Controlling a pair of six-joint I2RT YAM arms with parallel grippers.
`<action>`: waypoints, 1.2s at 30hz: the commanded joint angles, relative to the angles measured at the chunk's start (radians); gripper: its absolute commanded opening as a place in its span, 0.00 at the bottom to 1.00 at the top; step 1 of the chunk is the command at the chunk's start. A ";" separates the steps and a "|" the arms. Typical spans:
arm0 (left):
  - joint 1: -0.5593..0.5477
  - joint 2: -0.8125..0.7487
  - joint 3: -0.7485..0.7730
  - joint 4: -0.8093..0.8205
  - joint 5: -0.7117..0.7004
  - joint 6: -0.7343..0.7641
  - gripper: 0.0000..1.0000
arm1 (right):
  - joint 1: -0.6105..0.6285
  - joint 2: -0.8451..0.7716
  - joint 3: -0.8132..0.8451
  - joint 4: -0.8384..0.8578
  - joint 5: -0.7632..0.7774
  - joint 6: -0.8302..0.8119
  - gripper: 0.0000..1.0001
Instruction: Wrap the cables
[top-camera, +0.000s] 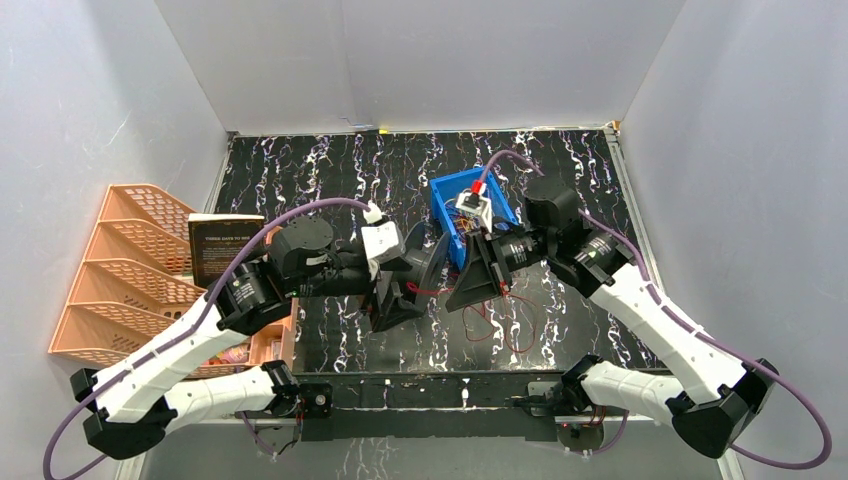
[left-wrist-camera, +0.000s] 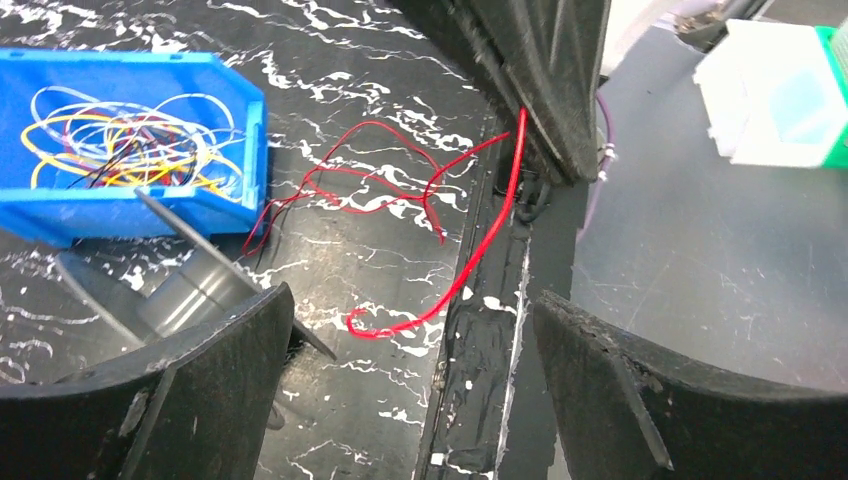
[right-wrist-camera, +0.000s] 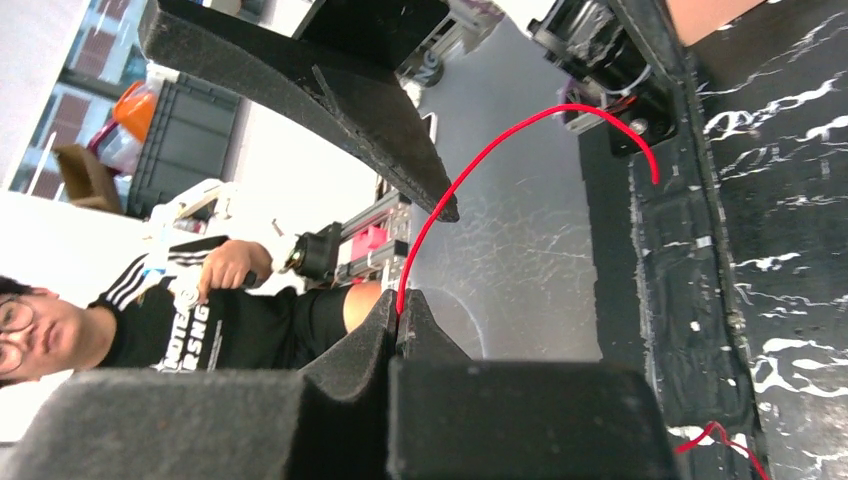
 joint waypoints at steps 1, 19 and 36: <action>0.003 0.012 0.040 0.036 0.135 0.065 0.87 | 0.040 -0.006 -0.033 0.177 -0.093 0.084 0.00; 0.003 0.059 -0.004 0.115 0.296 -0.111 0.00 | 0.045 -0.049 0.078 -0.081 0.205 -0.205 0.12; 0.003 -0.056 -0.325 0.698 0.335 -0.595 0.00 | 0.046 -0.183 0.000 -0.041 0.302 -0.299 0.45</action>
